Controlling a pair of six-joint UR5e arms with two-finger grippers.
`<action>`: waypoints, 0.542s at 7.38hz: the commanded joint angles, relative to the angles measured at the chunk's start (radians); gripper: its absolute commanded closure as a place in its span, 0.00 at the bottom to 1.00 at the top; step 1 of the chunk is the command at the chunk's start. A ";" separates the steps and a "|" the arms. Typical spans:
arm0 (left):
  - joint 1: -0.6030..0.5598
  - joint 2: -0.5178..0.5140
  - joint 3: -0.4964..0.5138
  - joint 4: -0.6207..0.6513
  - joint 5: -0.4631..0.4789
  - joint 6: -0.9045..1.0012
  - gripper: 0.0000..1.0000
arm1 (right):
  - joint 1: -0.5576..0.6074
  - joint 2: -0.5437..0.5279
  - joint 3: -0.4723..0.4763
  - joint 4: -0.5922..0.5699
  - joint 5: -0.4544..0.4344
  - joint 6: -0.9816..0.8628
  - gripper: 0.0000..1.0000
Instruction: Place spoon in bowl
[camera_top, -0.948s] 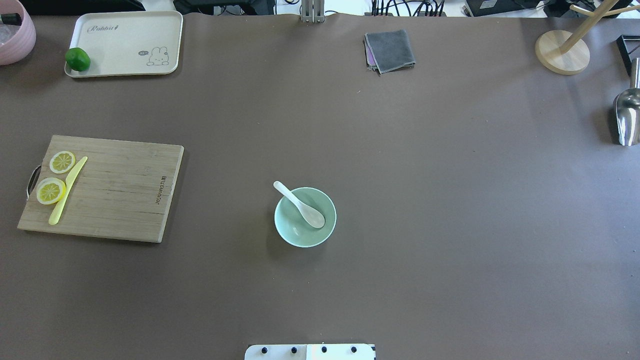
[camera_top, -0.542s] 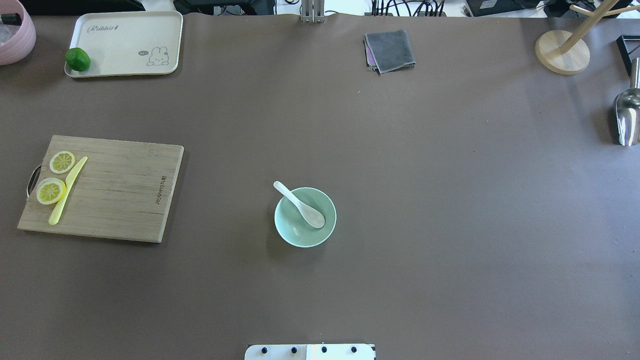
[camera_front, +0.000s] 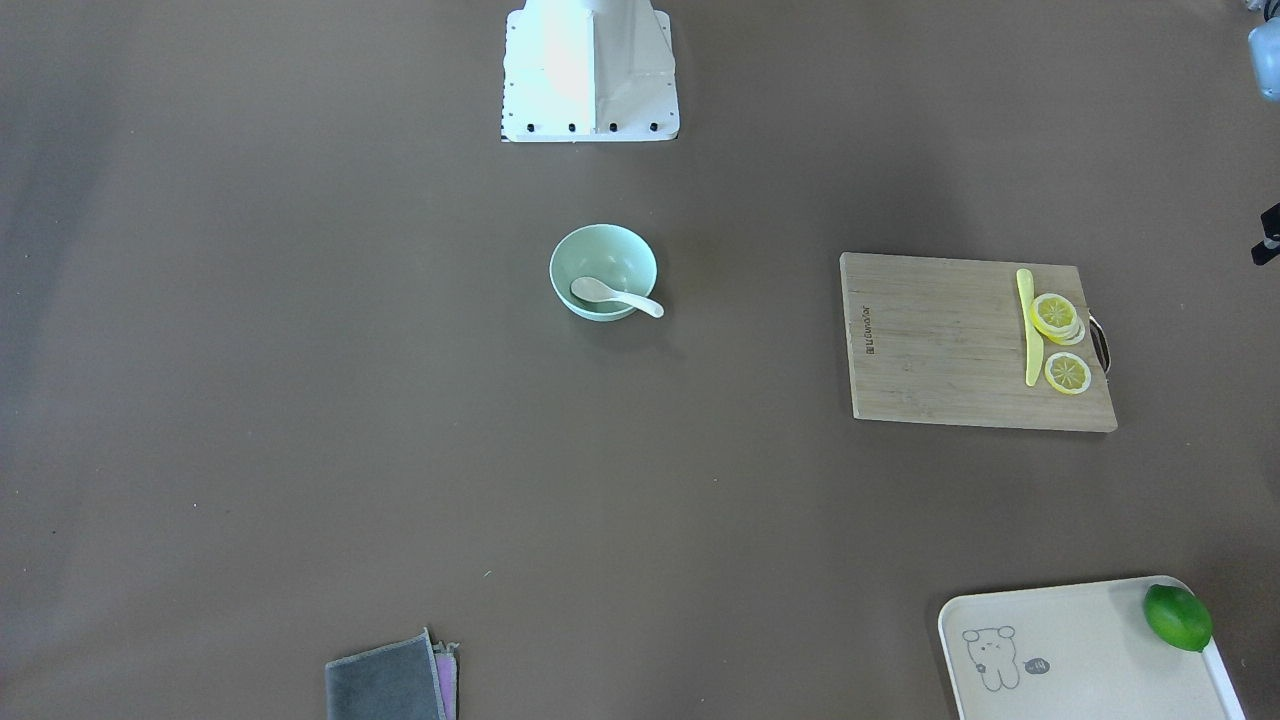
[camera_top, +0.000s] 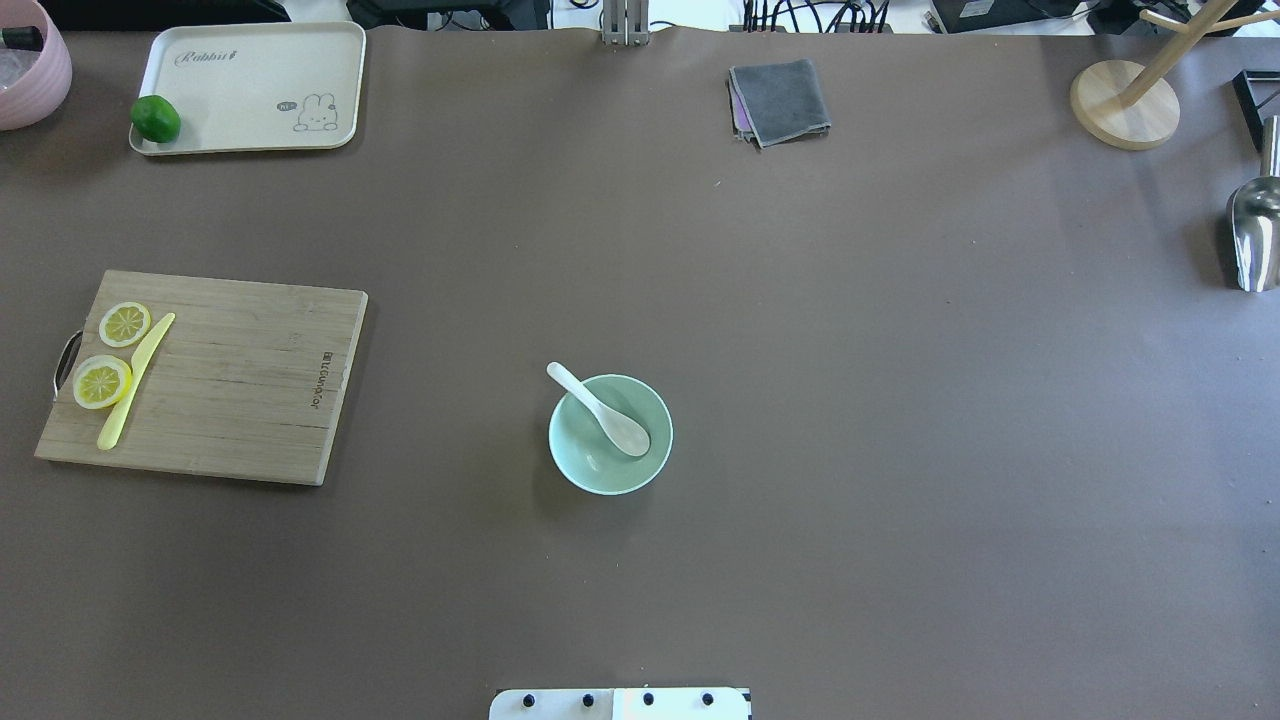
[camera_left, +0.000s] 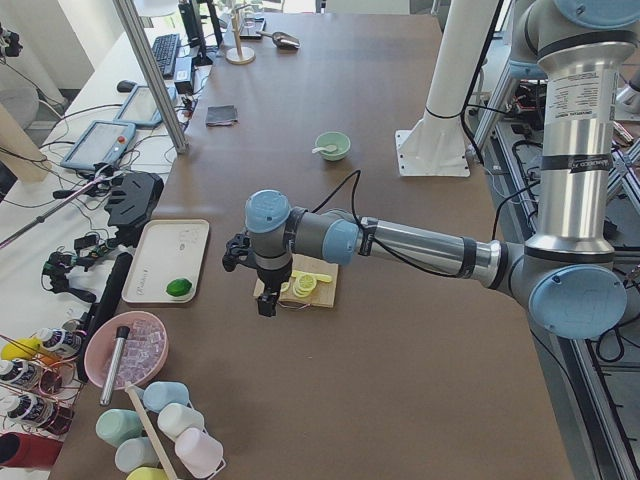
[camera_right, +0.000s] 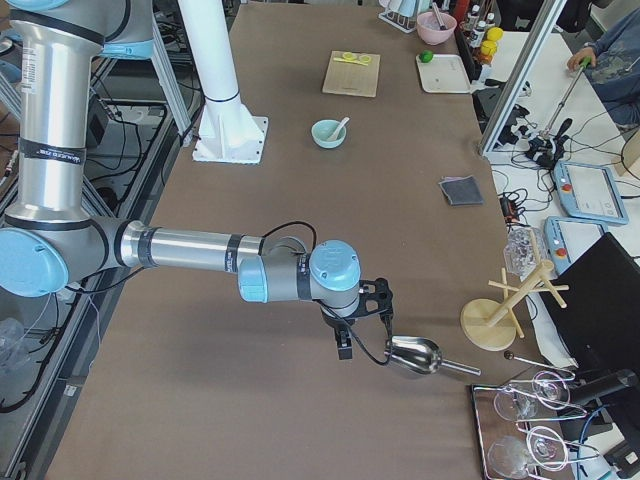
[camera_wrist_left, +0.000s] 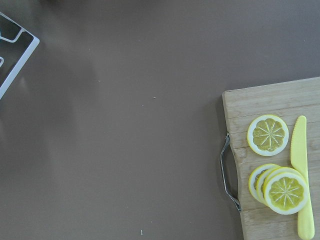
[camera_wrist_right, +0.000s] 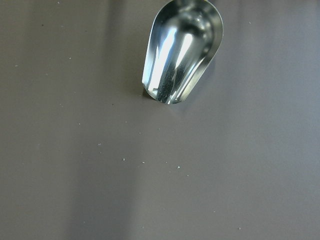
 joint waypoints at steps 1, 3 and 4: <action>-0.006 0.002 -0.016 0.002 -0.003 0.003 0.01 | 0.002 -0.001 0.000 0.001 -0.001 -0.001 0.00; -0.009 0.010 -0.042 0.003 -0.001 0.004 0.01 | 0.008 -0.009 0.002 0.004 0.005 0.000 0.00; -0.021 0.012 -0.050 0.003 -0.003 0.004 0.01 | 0.009 -0.009 0.002 0.004 0.005 0.000 0.00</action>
